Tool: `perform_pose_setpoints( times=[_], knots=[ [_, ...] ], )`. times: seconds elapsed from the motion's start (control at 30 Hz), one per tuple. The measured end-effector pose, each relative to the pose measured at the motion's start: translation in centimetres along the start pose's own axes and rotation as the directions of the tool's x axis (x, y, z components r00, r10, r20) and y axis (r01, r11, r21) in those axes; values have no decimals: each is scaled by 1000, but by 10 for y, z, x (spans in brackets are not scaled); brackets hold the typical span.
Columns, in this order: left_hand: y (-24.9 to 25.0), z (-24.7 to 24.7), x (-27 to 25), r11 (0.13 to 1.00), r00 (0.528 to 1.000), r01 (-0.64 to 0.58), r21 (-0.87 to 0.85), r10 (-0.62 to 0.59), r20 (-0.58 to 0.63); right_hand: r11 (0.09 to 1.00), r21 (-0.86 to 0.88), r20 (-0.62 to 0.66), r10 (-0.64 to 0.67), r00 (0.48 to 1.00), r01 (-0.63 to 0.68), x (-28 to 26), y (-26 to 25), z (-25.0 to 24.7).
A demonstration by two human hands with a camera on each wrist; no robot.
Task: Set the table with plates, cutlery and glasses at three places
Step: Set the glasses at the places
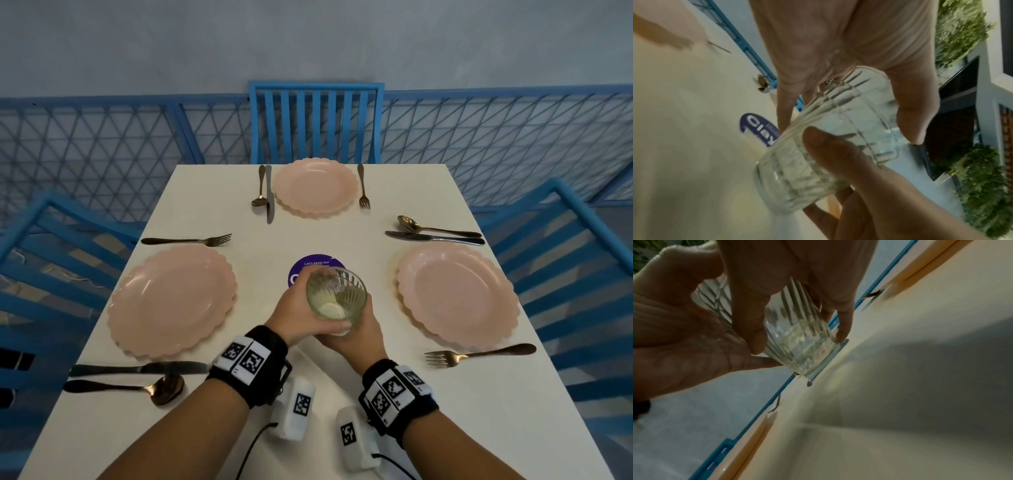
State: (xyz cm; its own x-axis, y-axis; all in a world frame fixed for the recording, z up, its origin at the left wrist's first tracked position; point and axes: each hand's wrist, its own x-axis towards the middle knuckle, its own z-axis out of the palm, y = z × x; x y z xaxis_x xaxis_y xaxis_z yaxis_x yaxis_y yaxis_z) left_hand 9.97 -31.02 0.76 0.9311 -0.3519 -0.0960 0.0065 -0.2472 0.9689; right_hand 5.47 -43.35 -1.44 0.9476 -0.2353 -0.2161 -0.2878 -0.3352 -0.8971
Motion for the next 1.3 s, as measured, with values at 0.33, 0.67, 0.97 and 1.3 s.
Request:
perform_pose_setpoints(
  times=[0.33, 0.67, 0.97, 1.3],
  knots=[
    [79, -80, 69, 972, 958, -200, -124, 168, -232, 997, 38, -5, -66, 998, 66, 33, -20, -3],
    [6, -115, 153, 969, 907, 127, 213, -26, -420, 994, 59, -39, -90, 995, 93, 64, -13, -3],
    [-35, -107, 179, 939, 906, 223, 264, -100, -411, 996, 35, -35, -77, 996, 78, 75, -1, 0],
    [34, -97, 114, 986, 947, 3, 169, 51, -318, 994, 59, -45, -85, 995, 88, 66, -1, -5]
  ],
)
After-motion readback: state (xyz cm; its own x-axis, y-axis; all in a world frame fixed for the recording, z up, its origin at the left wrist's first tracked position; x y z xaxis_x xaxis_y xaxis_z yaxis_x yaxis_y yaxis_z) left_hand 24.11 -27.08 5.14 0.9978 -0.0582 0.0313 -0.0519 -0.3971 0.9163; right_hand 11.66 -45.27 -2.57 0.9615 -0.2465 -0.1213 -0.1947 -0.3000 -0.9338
